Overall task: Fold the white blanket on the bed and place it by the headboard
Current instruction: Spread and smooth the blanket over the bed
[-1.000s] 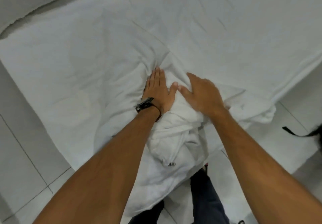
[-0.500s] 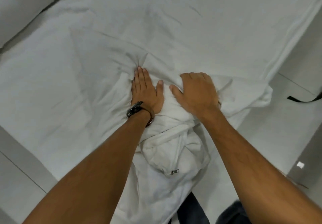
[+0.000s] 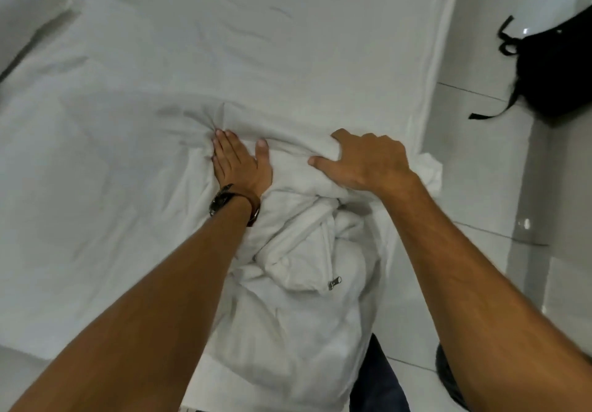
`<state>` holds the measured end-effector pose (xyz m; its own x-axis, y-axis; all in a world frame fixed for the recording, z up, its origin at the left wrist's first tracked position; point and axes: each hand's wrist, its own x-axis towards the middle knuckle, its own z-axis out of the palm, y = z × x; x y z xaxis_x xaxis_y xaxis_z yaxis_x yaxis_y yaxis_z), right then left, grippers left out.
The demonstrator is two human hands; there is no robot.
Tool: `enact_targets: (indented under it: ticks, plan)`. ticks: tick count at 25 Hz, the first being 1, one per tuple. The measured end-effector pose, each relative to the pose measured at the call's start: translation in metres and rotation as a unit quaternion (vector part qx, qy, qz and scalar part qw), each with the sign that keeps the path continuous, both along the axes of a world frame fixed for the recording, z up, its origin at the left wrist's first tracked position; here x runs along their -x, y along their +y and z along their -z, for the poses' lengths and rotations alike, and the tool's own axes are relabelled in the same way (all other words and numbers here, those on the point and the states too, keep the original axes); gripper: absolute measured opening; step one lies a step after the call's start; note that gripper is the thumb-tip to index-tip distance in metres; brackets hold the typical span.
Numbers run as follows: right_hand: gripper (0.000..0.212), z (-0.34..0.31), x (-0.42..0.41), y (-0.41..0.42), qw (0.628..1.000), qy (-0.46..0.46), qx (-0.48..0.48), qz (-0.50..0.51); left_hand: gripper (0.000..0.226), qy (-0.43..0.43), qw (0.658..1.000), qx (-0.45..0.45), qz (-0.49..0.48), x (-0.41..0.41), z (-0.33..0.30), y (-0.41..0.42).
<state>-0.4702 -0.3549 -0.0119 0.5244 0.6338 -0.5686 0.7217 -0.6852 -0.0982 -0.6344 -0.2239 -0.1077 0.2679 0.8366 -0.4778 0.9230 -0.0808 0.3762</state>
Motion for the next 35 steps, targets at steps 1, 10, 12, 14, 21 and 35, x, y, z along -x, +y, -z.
enact_targets:
  ticks: [1,10,12,14,21,35]
  plan:
    - [0.087,0.000,0.019,-0.009,0.999,-0.005,-0.023,0.026,0.082,-0.006,1.000,0.019,0.013,0.003,0.000,0.004]
    - [0.054,-0.055,0.229,-0.040,0.975,-0.083,-0.034,0.201,0.126,-0.221,0.925,0.309,0.024,0.125,-0.051,0.005]
    - [0.053,-0.068,0.268,-0.045,0.977,-0.065,-0.026,0.202,0.117,-0.220,0.907,0.357,0.033,0.158,-0.069,-0.002]
    - [0.056,-0.075,0.298,-0.048,0.977,-0.049,-0.032,0.206,0.109,-0.211,0.897,0.387,0.027,0.185,-0.098,-0.009]
    - [0.062,-0.070,0.404,-0.051,0.971,0.000,-0.130,0.199,0.090,-0.182,0.911,0.343,0.139,0.232,-0.153,-0.034]
    - [0.037,-0.029,0.537,-0.059,0.862,-0.179,-0.410,0.239,0.015,-0.179,0.979,0.048,0.090,0.390,-0.170,-0.007]
